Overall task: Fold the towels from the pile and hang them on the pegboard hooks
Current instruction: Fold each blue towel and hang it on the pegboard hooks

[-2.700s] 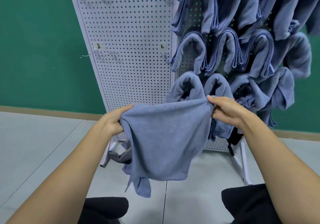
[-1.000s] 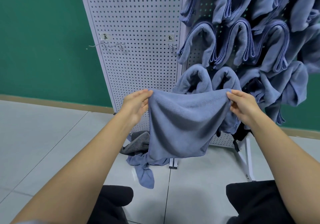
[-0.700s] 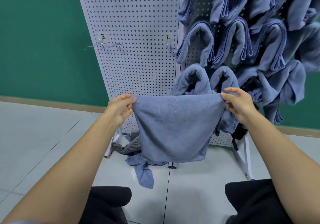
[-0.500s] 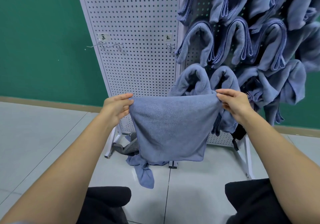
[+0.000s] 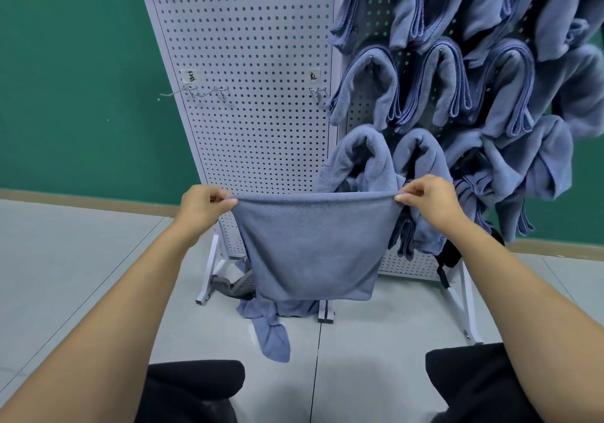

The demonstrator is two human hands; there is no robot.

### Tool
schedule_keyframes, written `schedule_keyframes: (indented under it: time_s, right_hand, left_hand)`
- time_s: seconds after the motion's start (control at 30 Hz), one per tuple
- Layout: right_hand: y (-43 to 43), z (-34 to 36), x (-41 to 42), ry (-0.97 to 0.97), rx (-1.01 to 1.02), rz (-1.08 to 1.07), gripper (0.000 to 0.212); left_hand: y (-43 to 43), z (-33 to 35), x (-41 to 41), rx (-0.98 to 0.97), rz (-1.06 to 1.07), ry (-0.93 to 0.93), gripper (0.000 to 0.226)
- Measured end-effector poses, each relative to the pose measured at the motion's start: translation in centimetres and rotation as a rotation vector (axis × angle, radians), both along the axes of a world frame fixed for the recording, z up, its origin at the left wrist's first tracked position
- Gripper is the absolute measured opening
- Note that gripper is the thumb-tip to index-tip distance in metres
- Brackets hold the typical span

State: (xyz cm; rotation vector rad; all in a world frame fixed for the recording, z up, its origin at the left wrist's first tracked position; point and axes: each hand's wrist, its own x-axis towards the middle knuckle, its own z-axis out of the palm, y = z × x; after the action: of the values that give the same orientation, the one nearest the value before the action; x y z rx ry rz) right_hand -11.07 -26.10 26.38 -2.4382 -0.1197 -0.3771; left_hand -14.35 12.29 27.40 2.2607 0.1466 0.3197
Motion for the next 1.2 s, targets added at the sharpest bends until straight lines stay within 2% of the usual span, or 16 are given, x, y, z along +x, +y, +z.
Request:
schedule_keyframes:
  time_s: [0.1,0.17,0.2,0.27,0.4,0.5,0.63,0.83,1.2]
  right_hand:
    - [0.0,0.7,-1.0,0.112,0.416,0.097,0.011]
    - [0.1,1.1,-1.6,0.225,0.732,0.193,0.012]
    - [0.3,1.3,-1.7,0.277,0.866,0.238,0.014]
    - [0.9,1.9,-1.5,0.342,1.061,0.274,0.016]
    - [2.0,2.4,-0.8,0.504,1.276,0.209,0.015]
    - [2.7,2.0,-0.5,0.536,1.355,0.091,0.009]
    - [5.1,2.3,-1.2,0.410,1.154,0.047,0.006]
    - [10.9,3.2,-3.4,0.222,0.906,0.130,0.010]
    - [11.8,3.5,-4.8,0.197,0.857,0.211,0.006]
  left_hand:
    - [1.4,0.1,-0.2,-0.478,-0.142,0.097,0.013]
    - [2.0,0.3,-0.5,-0.866,-0.237,0.103,0.014]
    - [2.0,0.5,-0.7,-0.992,-0.245,0.105,0.015]
    - [1.7,0.9,-0.8,-1.131,-0.183,0.157,0.016]
    - [0.5,1.0,-0.1,-1.308,0.103,0.319,0.010]
    - [-0.8,0.9,0.5,-1.298,0.157,0.278,0.008]
    - [-4.9,1.6,0.6,-1.093,0.122,0.139,0.004]
    - [-12.0,2.1,-1.3,-0.720,-0.060,0.079,0.008]
    - [-13.2,2.3,-2.3,-0.762,-0.138,0.014,0.008]
